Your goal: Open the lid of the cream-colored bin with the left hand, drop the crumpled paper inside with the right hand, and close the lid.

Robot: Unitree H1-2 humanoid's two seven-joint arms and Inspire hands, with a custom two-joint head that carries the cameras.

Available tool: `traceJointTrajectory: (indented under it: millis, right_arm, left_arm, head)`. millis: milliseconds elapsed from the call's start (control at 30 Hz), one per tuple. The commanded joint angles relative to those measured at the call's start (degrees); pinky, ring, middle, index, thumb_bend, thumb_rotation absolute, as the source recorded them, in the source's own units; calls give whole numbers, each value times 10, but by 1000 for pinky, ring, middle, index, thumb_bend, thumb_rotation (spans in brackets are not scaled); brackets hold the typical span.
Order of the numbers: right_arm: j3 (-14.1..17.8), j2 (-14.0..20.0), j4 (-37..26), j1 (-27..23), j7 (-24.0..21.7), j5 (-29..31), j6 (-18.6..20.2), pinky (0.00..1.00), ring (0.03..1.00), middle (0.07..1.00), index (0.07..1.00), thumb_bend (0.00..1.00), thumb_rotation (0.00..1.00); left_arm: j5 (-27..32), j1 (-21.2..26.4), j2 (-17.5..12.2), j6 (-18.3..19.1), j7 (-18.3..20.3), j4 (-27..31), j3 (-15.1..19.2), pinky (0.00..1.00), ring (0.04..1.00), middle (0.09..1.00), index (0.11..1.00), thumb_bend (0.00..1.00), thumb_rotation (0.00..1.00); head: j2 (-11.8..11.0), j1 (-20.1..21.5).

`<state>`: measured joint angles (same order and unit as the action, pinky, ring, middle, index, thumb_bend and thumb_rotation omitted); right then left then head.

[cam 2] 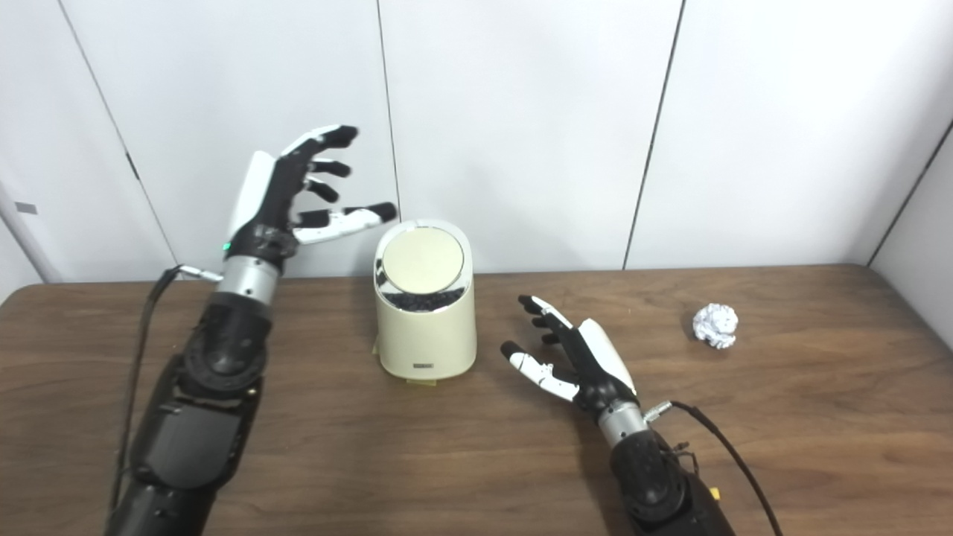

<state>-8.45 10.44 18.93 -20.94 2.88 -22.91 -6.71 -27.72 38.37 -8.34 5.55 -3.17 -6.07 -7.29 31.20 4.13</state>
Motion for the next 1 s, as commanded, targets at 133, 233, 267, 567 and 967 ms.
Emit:
traceJointTrajectory:
  millis: [133,233,267,567,967]
  right_arm:
    - [2,2,-13,-20,8,-4,-4,772,859,889,884,273,675]
    - [2,1,-18,-19,5,-4,1,768,857,890,885,268,665]
    - [2,1,-18,-19,5,-4,1,768,857,890,886,268,664]
    - [1,2,-17,-19,5,-5,0,766,856,888,885,278,694]
    - [2,2,-15,-19,5,-4,-4,772,859,889,884,279,674]
  left_arm:
    - [-98,58,-17,-22,-38,-49,-53,522,699,793,836,1000,352]
    - [-148,61,-31,-29,-48,-70,-87,656,778,816,848,1000,355]
    - [-166,62,-36,-33,-52,-74,-99,740,813,832,855,1000,354]
    - [-313,64,-73,-47,-125,-114,-173,976,897,862,883,1000,333]
    - [-367,60,-84,-35,-135,-122,-184,1000,918,874,896,1000,265]
  head:
    - [1,2]
    - [2,2]
    - [2,2]
    - [3,2]
    - [3,2]
